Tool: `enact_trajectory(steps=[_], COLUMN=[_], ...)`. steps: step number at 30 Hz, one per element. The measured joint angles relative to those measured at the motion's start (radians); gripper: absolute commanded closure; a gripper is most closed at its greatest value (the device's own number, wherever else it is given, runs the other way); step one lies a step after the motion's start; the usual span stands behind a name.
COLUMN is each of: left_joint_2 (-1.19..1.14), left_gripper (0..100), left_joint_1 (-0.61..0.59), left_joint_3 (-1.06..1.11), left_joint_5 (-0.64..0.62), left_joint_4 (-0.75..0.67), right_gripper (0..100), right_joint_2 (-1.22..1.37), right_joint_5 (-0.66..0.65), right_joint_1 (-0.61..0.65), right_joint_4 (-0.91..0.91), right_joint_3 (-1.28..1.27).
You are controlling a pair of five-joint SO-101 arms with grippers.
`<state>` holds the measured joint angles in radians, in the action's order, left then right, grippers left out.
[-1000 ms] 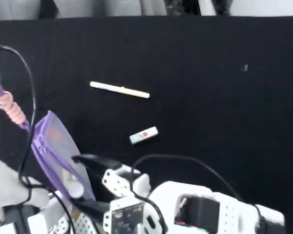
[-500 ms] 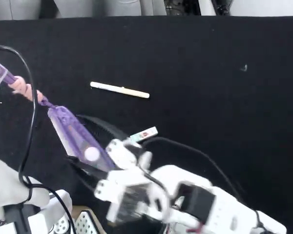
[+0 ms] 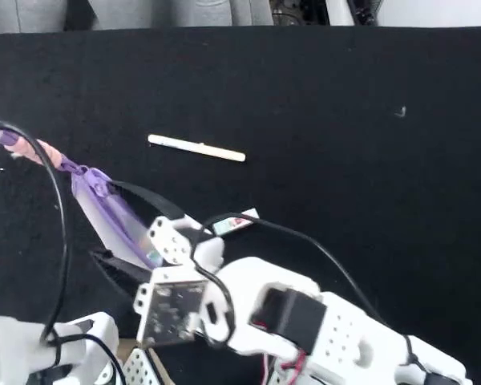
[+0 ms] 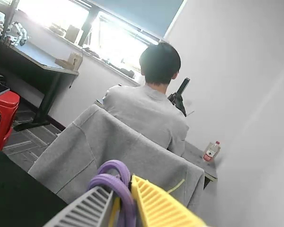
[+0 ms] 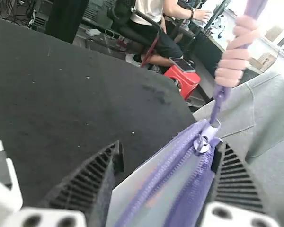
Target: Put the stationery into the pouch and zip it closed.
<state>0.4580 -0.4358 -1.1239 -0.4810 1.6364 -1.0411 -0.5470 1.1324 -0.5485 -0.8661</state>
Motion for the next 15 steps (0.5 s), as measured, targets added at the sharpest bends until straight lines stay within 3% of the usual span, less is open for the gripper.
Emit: enact_trajectory(steps=[9,15], left_joint_2=[0.009,0.009], left_gripper=[97,97], left_joint_1=[0.0,0.0], left_joint_3=[0.002,0.002], left_joint_5=[0.0,0.0], left_joint_4=[0.0,0.0], right_gripper=[70.5,70.5], right_joint_2=[-0.373,-0.413], right_joint_5=[0.0,0.0], right_joint_1=[0.003,0.002], right_joint_4=[-0.445,-0.77], right_joint_3=[0.178,0.276])
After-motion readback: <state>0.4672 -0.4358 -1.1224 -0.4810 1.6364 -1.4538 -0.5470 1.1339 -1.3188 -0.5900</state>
